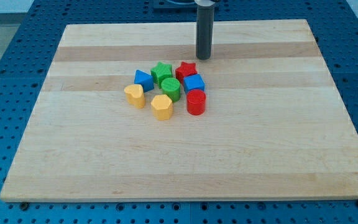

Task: Separate the green circle from the group of blocks

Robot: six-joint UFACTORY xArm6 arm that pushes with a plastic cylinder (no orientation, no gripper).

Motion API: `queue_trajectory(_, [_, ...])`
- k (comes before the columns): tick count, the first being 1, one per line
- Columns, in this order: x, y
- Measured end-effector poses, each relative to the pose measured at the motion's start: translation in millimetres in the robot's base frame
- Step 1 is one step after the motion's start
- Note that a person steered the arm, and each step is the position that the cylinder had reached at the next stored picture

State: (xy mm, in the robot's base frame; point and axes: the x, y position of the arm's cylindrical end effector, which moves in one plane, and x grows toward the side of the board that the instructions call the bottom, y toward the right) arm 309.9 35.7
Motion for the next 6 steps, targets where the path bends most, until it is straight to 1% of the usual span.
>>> queue_trajectory(1, [-0.1, -4.3])
queue_trajectory(2, [-0.1, -26.2])
queue_trajectory(4, [-0.1, -104.3])
queue_trajectory(5, [11.8, -134.6])
queue_trajectory(6, [36.9, -133.5])
